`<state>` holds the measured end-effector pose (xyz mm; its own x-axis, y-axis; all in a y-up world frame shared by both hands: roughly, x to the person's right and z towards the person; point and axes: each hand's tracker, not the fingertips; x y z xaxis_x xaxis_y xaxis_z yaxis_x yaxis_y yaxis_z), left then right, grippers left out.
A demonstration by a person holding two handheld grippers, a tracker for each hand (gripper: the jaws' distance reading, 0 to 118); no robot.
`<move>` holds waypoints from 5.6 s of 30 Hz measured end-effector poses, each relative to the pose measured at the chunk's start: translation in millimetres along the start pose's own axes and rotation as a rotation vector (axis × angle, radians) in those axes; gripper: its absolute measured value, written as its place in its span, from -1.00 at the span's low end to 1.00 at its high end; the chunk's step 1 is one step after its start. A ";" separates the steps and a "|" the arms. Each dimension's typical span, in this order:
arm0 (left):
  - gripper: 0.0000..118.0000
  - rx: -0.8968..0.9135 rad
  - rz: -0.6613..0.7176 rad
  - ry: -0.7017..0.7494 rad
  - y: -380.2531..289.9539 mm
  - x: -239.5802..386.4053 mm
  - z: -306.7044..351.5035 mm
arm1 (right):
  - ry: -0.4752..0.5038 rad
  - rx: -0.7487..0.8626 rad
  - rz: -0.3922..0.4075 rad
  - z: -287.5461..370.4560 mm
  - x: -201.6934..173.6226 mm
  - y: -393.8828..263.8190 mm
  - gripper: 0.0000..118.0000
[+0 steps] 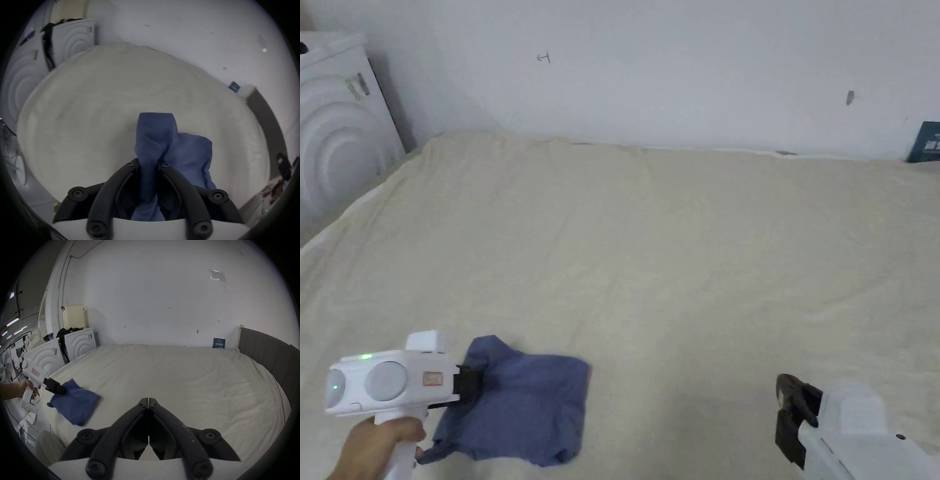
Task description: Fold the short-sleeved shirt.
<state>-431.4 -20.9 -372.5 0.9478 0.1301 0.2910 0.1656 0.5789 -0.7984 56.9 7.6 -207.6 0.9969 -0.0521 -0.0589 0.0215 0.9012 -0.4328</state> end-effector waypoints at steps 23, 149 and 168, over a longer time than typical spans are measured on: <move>0.93 0.154 0.043 0.264 42.6 -65.9 60.5 | -0.039 0.025 -0.062 2.7 -11.6 30.1 -0.97; -0.75 1.012 -0.235 -0.136 -1.5 347.9 167.6 | -0.314 0.454 0.095 183.6 84.5 112.8 -0.61; 1.00 0.993 -0.204 -0.130 0.5 345.3 163.7 | -0.343 0.483 0.074 183.8 88.1 110.9 1.00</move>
<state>-148.7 156.1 -186.1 0.8801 0.0062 0.4748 -0.0355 0.9980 0.0528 160.9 182.1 -95.4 0.9628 0.0874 0.2556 -0.0967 0.9950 0.0241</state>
